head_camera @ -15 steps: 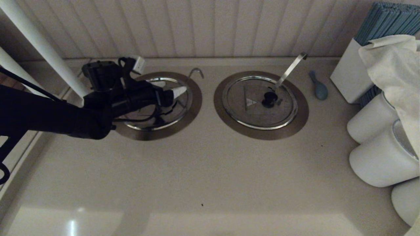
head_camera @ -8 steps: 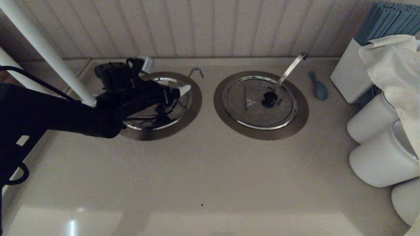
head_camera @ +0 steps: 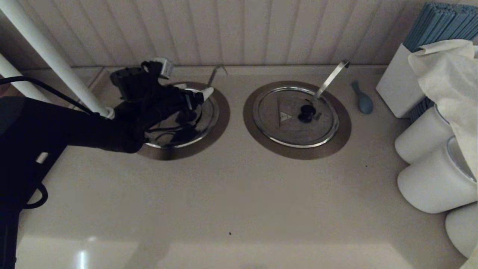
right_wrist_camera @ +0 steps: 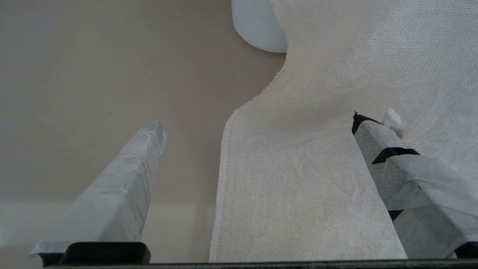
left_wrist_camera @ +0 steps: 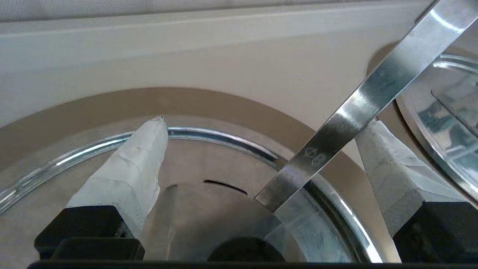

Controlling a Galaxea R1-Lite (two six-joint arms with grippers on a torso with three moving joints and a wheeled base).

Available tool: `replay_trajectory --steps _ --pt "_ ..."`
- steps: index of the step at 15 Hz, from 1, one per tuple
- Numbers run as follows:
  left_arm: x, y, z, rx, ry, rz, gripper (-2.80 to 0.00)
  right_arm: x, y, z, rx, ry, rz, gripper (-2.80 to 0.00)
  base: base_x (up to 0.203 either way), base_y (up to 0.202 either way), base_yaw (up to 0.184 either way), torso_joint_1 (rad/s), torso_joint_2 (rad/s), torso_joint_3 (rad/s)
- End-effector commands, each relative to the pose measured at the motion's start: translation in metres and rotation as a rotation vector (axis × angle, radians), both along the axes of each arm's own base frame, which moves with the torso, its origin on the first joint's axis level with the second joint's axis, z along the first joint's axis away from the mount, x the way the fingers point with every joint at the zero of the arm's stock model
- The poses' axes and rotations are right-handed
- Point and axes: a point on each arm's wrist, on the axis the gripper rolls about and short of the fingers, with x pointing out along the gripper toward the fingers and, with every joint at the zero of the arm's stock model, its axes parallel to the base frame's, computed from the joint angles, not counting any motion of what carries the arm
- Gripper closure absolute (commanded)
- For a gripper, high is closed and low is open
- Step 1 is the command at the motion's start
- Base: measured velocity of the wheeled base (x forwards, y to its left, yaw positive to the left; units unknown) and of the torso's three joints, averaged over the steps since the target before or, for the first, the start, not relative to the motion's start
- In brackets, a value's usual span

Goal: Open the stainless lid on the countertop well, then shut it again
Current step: Put the spoon in the groove

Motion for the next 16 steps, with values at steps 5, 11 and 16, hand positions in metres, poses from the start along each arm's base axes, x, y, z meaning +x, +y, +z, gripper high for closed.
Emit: replay_trajectory --steps 5,11,16 --pt "0.005 -0.001 -0.003 -0.015 0.001 0.0 -2.8 0.0 0.0 0.0 0.0 0.0 0.0 -2.8 0.0 0.0 0.0 0.0 0.0 0.0" --pt "0.014 0.003 -0.002 -0.035 0.001 0.063 -2.8 0.0 0.0 0.0 0.0 0.0 0.001 -2.8 0.0 0.0 0.0 0.0 0.0 0.0" --pt "0.018 0.005 0.0 -0.048 0.012 0.119 -2.8 0.0 0.0 0.0 0.0 0.0 0.0 -2.8 0.0 0.0 0.0 0.0 0.0 0.0"
